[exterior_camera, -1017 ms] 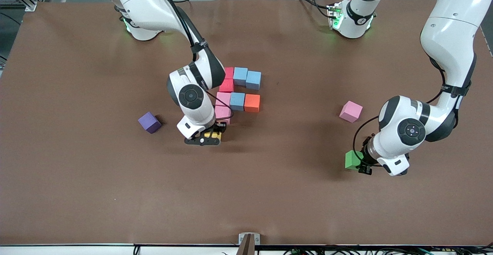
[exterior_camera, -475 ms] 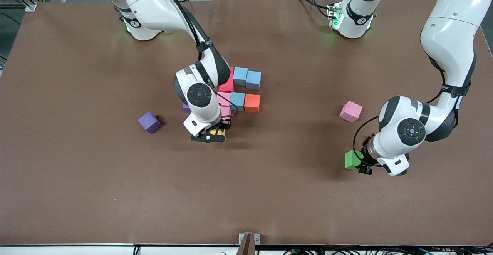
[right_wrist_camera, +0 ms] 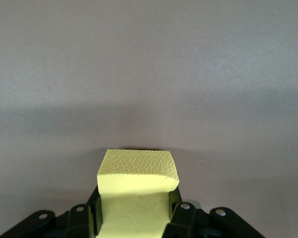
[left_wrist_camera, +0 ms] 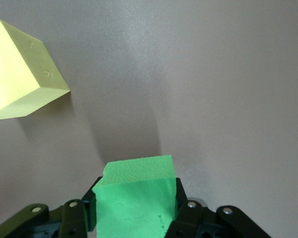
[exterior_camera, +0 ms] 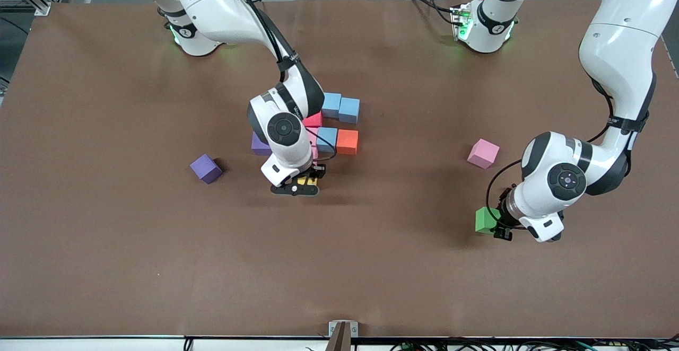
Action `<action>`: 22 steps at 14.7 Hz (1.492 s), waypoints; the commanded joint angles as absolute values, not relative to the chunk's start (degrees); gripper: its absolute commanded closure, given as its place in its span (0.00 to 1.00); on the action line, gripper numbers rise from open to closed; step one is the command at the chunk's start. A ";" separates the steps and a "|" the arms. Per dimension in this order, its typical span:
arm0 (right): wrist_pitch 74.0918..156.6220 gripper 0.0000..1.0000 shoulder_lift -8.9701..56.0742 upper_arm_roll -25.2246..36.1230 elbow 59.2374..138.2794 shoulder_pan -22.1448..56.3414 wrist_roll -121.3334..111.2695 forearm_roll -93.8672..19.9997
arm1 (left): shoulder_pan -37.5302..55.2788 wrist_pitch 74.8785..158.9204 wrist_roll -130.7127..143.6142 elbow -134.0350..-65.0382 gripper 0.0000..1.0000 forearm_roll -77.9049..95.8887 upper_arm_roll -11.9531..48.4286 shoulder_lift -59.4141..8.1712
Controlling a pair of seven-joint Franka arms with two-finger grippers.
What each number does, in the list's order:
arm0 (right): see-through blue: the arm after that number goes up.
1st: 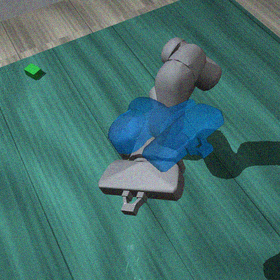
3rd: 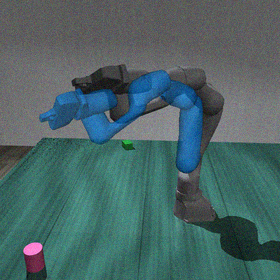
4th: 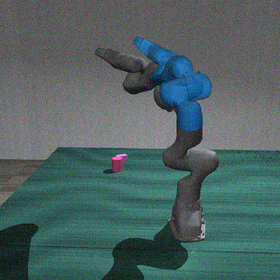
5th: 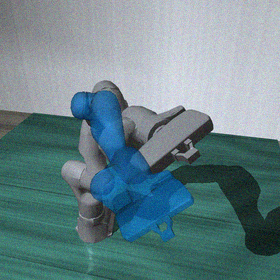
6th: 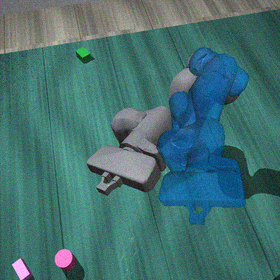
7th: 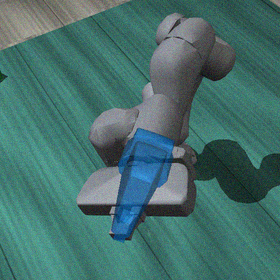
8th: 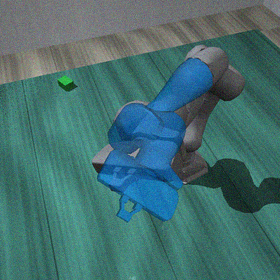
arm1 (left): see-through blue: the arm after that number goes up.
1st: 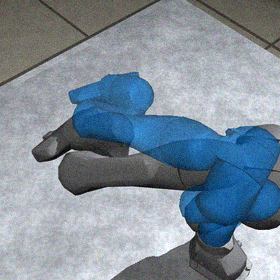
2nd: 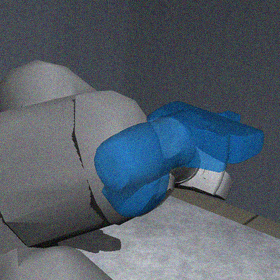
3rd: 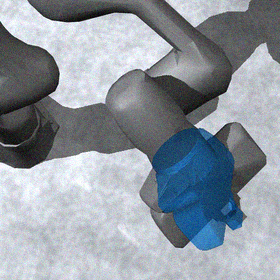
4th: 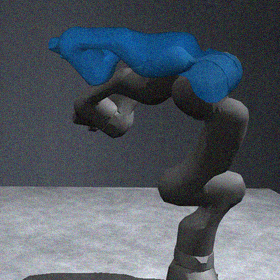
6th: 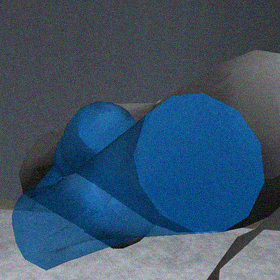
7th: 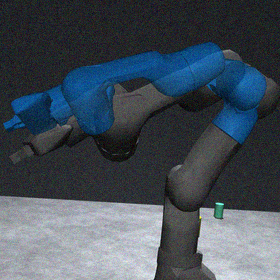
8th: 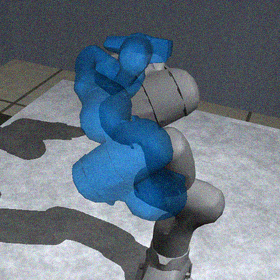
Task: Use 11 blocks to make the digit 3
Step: 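Carry the yellow cube to the cluster and lower it with the right gripper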
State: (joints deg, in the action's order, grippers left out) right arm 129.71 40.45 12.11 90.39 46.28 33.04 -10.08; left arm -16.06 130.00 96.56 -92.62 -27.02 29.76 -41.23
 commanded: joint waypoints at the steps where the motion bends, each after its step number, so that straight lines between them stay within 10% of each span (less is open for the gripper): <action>1: 129.02 0.99 41.04 12.48 89.21 46.49 33.75 -9.93 | -15.73 128.76 95.89 -92.46 0.68 -25.93 29.71 -40.52; 22: 127.88 0.99 41.57 12.57 89.12 46.14 33.22 -8.70 | -15.73 128.76 95.89 -92.37 0.68 -26.01 29.62 -40.69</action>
